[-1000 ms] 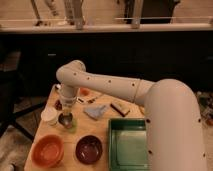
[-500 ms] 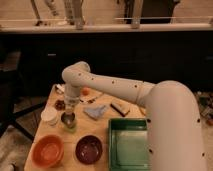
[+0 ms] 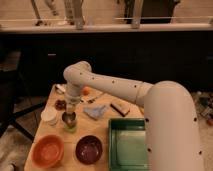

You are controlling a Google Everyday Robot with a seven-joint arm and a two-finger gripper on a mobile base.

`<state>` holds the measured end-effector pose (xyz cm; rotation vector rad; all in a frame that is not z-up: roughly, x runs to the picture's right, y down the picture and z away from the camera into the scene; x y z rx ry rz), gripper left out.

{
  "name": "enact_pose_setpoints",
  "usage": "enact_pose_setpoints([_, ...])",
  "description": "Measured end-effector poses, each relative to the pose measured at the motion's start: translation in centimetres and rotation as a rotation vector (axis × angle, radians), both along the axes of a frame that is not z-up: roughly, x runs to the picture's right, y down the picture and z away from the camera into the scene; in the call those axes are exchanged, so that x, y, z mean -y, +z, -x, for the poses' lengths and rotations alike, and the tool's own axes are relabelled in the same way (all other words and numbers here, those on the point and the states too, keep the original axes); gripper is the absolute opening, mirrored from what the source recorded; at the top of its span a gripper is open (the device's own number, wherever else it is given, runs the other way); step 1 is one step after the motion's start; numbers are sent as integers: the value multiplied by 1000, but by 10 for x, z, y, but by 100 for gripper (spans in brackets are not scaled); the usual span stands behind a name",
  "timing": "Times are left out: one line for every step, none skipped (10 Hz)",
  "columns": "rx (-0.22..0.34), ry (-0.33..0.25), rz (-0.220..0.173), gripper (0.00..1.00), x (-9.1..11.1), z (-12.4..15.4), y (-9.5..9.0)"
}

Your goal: Stack cups on top of each other

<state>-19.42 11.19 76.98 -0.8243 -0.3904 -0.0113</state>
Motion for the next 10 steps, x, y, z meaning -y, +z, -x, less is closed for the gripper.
enact_pose_setpoints([0, 0, 0, 39, 0, 0, 0])
enact_pose_setpoints([0, -1, 0, 50, 0, 0, 0])
enact_pose_setpoints([1, -1, 0, 62, 0, 1, 0])
enact_pose_setpoints([1, -1, 0, 70, 0, 1, 0])
enact_pose_setpoints([1, -2, 0, 77, 0, 1, 0])
enact_pose_setpoints([2, -2, 0, 80, 0, 1, 0])
enact_pose_setpoints([2, -2, 0, 80, 0, 2, 0])
enact_pose_setpoints([2, -2, 0, 80, -1, 2, 0])
enact_pose_setpoints([2, -2, 1, 80, -1, 2, 0])
enact_pose_setpoints([2, -2, 1, 80, -1, 2, 0])
